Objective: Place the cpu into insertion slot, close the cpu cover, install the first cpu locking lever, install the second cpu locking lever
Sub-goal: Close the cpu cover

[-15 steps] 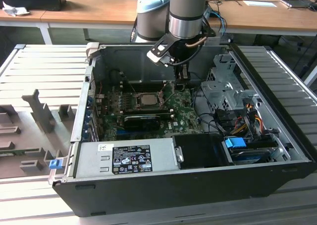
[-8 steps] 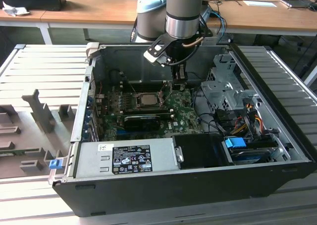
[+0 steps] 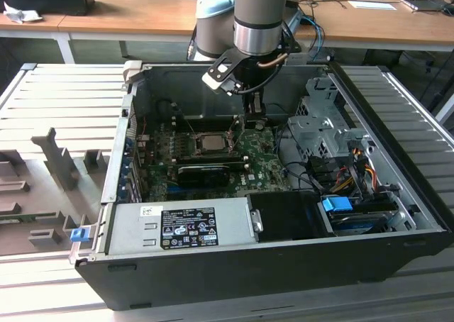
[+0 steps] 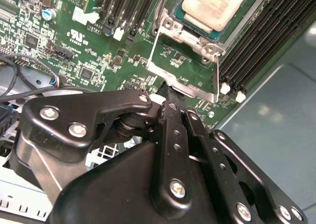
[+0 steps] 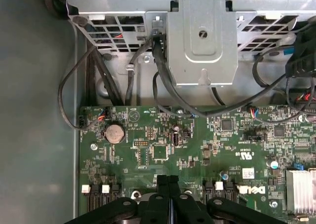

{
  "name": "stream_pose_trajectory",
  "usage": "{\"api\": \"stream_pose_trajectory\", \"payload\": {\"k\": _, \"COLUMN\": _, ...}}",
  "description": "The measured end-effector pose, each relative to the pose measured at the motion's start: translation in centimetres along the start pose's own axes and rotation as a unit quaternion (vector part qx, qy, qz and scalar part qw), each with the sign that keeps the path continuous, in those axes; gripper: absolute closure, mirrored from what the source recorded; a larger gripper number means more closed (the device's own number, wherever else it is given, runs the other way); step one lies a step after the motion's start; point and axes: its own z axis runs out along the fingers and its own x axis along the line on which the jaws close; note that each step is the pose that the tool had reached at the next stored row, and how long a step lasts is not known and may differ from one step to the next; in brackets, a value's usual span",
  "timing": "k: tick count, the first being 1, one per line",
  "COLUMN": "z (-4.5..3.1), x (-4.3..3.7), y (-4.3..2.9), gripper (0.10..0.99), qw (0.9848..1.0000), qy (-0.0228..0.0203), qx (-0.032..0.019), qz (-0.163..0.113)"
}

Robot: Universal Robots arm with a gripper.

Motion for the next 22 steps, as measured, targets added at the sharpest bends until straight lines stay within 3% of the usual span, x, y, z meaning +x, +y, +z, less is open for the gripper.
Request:
{"api": "stream_pose_trajectory", "payload": {"k": 19, "z": -0.17, "x": -0.03, "y": -2.49, "gripper": 0.98, "qw": 1.0, "qy": 0.0, "qx": 0.0, "qz": 0.0}}
{"api": "stream_pose_trajectory", "payload": {"k": 22, "z": 0.14, "x": -0.04, "y": -2.84, "gripper": 0.98, "qw": 1.0, "qy": 0.0, "qx": 0.0, "qz": 0.0}}
